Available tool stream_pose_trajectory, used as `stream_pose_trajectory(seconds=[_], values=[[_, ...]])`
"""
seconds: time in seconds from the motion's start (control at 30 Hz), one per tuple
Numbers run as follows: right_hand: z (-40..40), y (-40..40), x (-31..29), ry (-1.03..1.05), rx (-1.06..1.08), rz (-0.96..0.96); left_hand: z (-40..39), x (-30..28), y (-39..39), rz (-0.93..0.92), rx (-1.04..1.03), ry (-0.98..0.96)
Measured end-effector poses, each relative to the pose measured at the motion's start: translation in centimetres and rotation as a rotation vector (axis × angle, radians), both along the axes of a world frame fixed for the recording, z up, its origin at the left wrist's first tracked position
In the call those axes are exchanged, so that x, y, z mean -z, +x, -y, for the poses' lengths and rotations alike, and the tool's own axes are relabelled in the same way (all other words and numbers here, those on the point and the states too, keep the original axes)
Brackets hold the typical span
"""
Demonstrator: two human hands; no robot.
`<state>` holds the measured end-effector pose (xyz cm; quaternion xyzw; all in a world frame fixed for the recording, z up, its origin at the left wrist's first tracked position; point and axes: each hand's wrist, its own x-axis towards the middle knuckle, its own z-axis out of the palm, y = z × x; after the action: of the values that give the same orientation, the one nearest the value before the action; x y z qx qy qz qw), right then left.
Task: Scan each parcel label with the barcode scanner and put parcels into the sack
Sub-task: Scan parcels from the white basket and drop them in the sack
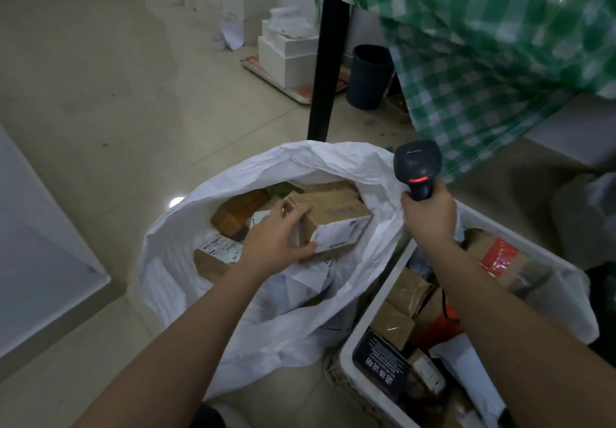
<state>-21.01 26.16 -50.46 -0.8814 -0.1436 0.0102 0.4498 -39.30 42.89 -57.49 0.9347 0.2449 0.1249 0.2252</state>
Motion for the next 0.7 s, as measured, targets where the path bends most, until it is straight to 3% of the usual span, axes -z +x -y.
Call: stream_pose_trajectory(seconds=[0.2, 0.33, 0.5, 0.7], values=[[0.7, 0.0, -0.7, 0.023, 0.023, 0.004, 1.3, 0.4, 5.3, 0.102, -0.185, -0.248], [2.4, 0.5, -0.2, 0.032, 0.038, -0.036, 2.3, 0.0, 6.3, -0.014, -0.093, -0.403], [6.1, -0.9, 0.6, 0.189, 0.031, -0.161, 3.6, -1.6, 4.2, 0.134, -0.167, -0.514], [15.3, -3.4, 2.1, 0.15, 0.16, -0.307, 10.8, -4.2, 3.3, 0.286, -0.036, -0.605]])
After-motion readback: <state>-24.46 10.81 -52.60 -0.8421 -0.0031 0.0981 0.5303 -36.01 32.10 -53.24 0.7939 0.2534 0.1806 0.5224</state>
